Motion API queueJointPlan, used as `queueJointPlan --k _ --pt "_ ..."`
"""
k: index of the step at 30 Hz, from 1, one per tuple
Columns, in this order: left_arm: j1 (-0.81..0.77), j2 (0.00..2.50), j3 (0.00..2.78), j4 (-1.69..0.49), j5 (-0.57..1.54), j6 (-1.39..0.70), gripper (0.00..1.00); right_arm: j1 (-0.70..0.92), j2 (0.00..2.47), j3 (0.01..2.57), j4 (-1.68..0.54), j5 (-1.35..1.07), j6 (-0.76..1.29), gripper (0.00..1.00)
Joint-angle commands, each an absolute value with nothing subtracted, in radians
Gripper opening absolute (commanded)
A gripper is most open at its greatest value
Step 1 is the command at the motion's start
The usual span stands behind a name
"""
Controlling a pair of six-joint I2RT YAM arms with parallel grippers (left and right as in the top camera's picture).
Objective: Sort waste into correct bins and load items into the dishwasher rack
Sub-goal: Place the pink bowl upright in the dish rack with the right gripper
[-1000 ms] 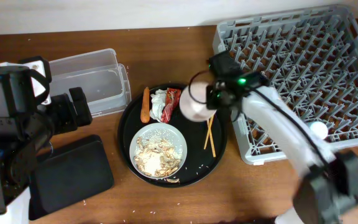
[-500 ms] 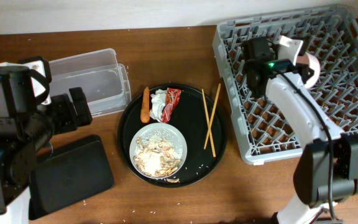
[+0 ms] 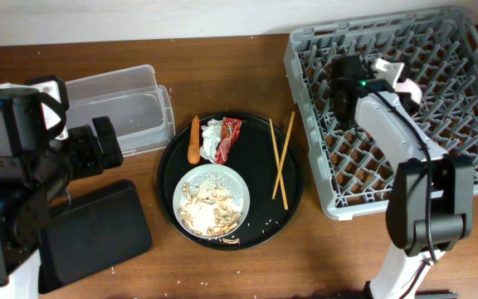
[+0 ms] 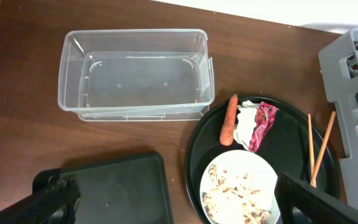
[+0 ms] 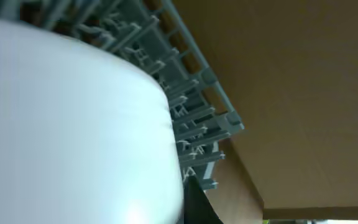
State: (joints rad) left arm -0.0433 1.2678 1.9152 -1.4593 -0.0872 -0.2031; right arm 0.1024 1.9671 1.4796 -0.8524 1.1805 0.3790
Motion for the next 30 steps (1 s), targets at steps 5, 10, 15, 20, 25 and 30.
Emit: queueJointPlan --k 5,10,15,20,25,30 --pt "-0.038 1.268 1.917 -1.460 -0.102 -0.212 0.99 0.222 1.992 1.478 -0.968 1.189 0.371 0.06" --pt "-0.038 1.268 1.917 -1.460 -0.102 -0.212 1.00 0.231 1.906 1.519 -1.159 1.102 0.568 0.72" --pt "-0.038 1.268 1.917 -1.460 -0.102 -0.212 0.99 0.313 1.711 1.595 -1.123 0.767 0.461 0.86" --pt "-0.038 1.268 1.917 -1.460 -0.102 -0.212 0.99 0.452 1.713 1.582 -0.984 0.120 0.378 0.54" --pt "-0.038 1.268 1.917 -1.460 -0.102 -0.212 0.99 0.484 1.932 1.553 -0.963 0.124 0.492 0.51" --pt "-0.038 1.268 1.917 -1.460 -0.102 -0.212 0.99 0.409 2.086 1.553 -0.963 0.075 0.563 0.38"
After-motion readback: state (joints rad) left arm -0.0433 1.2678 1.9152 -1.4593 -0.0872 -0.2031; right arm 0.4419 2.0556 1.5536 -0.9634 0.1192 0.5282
